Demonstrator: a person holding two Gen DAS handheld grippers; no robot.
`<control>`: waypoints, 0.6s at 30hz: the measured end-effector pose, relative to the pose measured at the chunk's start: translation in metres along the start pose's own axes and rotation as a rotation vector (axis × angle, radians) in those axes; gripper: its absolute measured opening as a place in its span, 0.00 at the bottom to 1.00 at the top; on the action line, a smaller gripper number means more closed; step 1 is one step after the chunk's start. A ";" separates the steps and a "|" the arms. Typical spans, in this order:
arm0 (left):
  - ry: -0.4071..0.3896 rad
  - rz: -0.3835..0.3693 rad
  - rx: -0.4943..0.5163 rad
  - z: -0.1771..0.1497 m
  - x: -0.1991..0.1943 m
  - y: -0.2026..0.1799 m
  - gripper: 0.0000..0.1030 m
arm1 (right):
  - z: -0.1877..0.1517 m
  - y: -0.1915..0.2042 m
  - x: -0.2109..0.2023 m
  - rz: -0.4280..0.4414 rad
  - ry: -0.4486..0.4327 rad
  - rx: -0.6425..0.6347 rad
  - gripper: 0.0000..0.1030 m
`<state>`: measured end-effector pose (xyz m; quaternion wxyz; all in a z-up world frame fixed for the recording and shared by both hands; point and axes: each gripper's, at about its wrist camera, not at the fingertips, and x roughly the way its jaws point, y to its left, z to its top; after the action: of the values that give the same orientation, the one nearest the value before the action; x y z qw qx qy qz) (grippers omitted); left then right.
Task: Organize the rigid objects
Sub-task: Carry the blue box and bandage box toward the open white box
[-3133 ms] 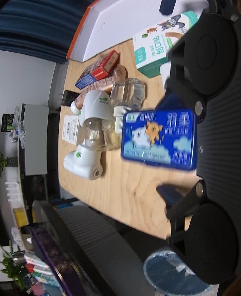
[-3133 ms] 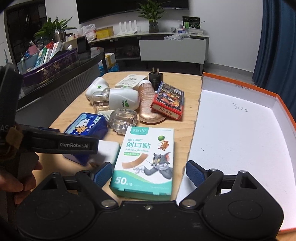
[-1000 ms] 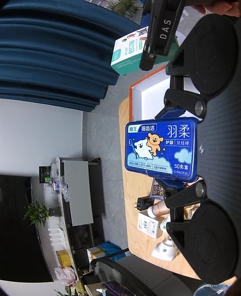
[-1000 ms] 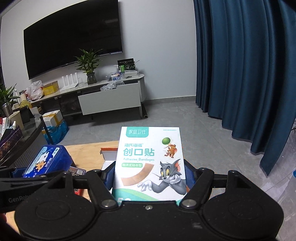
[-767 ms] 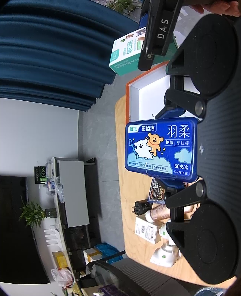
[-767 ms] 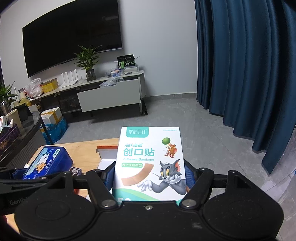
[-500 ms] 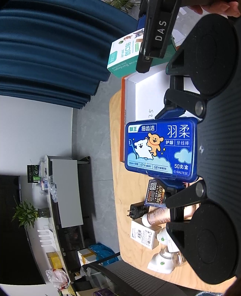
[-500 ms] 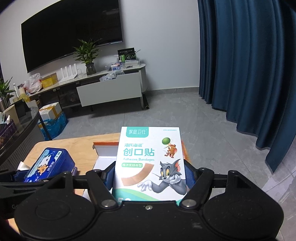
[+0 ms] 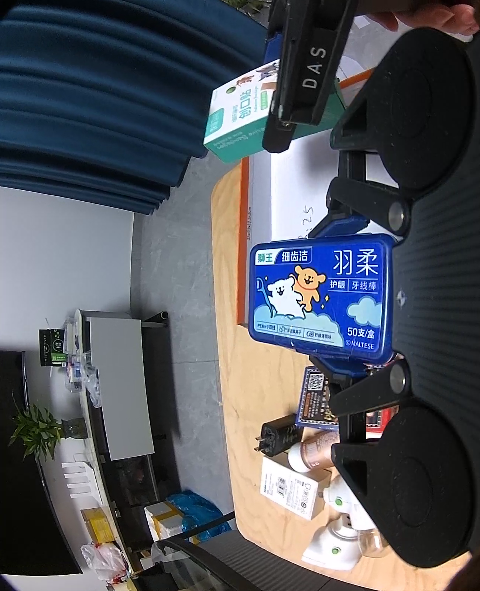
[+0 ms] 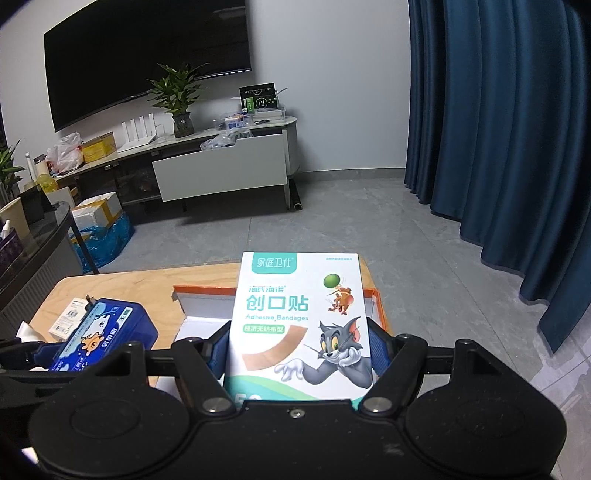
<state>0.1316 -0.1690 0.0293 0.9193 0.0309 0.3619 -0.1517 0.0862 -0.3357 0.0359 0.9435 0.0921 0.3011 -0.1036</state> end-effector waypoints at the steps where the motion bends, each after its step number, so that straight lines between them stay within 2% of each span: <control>1: 0.002 -0.001 -0.003 0.001 0.002 0.001 0.61 | -0.001 -0.001 0.002 0.000 0.001 0.004 0.82; 10: 0.009 0.009 -0.013 0.002 0.010 -0.001 0.61 | -0.002 -0.008 0.014 -0.018 -0.003 -0.003 0.82; 18: 0.047 -0.029 0.006 0.002 0.020 0.000 0.62 | -0.003 -0.006 0.020 0.001 0.014 -0.010 0.82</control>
<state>0.1467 -0.1748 0.0171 0.9081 0.0319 0.3835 -0.1653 0.0990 -0.3441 0.0215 0.9418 0.0882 0.3083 -0.1011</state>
